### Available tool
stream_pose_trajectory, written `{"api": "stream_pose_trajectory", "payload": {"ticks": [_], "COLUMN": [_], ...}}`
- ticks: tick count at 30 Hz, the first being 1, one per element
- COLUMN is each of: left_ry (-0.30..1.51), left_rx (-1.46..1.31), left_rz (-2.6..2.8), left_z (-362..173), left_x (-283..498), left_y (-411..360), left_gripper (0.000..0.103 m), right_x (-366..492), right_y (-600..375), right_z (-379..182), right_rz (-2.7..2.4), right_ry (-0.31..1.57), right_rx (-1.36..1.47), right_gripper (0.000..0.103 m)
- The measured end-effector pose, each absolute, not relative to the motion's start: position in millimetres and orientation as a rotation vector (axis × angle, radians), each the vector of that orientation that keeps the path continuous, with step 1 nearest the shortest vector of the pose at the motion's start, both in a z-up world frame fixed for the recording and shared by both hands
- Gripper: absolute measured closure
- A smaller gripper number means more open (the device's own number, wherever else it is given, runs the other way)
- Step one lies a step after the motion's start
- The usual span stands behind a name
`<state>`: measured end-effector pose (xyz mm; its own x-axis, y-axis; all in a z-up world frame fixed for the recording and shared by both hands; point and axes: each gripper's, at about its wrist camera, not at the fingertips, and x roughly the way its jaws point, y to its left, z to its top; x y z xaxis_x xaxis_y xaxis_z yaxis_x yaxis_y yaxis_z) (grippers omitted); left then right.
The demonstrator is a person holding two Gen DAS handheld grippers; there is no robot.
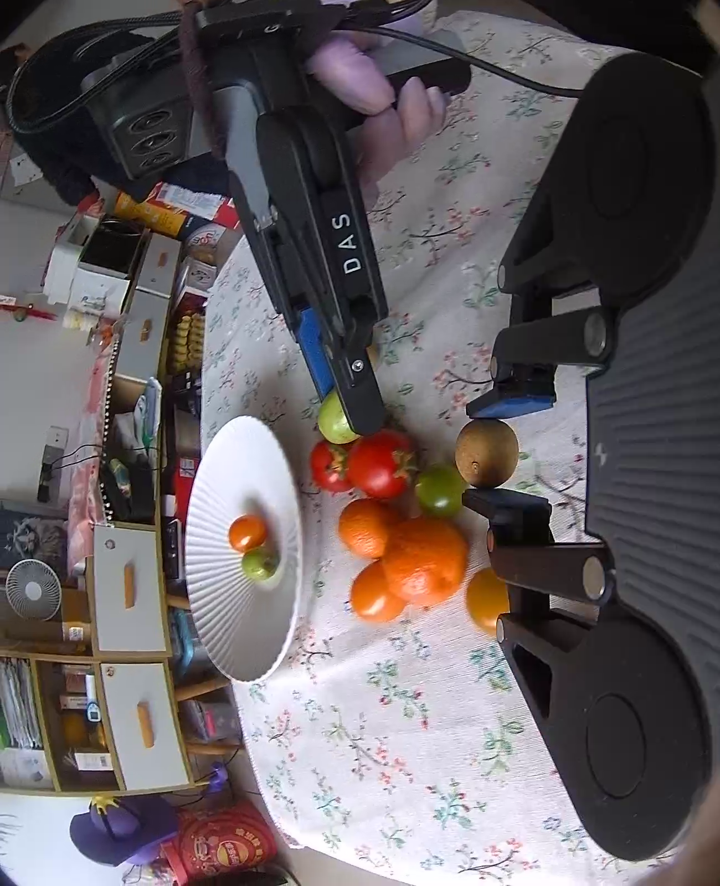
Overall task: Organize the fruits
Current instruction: 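Carry the kiwi and green tomato into the white bowl and release both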
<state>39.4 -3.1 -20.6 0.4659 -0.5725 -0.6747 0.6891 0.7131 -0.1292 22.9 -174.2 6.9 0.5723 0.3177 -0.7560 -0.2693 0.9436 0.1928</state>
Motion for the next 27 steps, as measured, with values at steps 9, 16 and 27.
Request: {"api": "stream_pose_trajectory", "payload": {"ticks": [9,16,27], "left_ry": [0.665,0.655,0.629], "left_rx": [0.112,0.061,0.130], "left_rz": [-0.725,-0.708,-0.695], "left_z": [3.8,5.6,-6.1], "left_x": [71.7,96.3,124.7], "left_y": [-18.8,-34.4,-60.1], "left_gripper": [0.079,0.079,0.079], "right_x": [49.3,70.7,100.6], "right_y": [-196.9,-207.7,-222.6], "right_z": [20.2,14.1,2.5], "right_rz": [0.283,0.244,0.212], "right_ry": [0.851,0.854,0.862], "right_rx": [0.138,0.189,0.196], "right_gripper": [0.078,0.078,0.078]}}
